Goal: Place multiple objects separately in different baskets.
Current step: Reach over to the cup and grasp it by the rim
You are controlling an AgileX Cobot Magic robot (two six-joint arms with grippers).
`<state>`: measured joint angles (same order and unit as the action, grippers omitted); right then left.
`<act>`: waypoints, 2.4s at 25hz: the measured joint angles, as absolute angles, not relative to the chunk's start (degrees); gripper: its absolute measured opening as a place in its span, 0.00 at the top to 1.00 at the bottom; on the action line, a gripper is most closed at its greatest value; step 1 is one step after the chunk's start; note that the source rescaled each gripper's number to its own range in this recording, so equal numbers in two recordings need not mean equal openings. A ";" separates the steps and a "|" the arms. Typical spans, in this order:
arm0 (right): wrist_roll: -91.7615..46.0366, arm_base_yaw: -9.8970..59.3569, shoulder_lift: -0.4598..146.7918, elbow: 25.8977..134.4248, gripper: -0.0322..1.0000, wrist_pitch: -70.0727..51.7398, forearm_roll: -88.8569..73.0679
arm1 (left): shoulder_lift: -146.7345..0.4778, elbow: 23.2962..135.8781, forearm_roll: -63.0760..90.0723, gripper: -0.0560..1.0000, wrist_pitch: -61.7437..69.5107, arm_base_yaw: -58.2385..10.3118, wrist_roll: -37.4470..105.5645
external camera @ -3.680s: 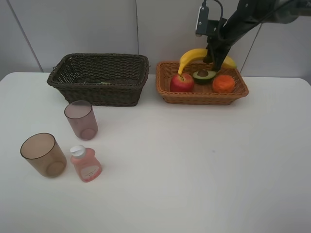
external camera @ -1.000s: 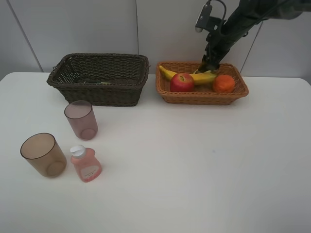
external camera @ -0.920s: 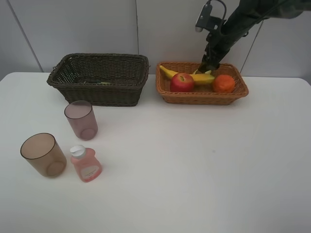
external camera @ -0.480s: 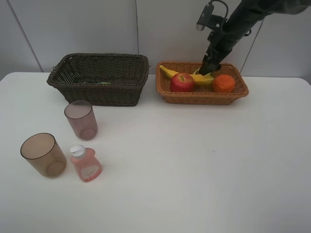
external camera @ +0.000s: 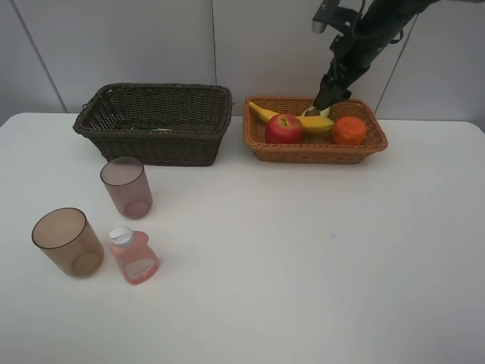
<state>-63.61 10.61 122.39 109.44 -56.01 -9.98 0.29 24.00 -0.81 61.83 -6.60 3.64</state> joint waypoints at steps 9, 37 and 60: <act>-58.50 12.02 117.43 109.44 0.15 -62.06 -9.86 | 0.29 24.00 -0.81 0.00 61.83 -6.60 3.64; -5.31 18.15 82.50 87.35 0.15 -69.73 5.11 | 0.29 24.00 -0.81 0.00 61.83 -6.60 3.64; -1.10 6.48 29.51 40.44 0.15 -65.96 3.86 | 0.29 24.00 -0.81 0.00 61.83 -6.60 3.64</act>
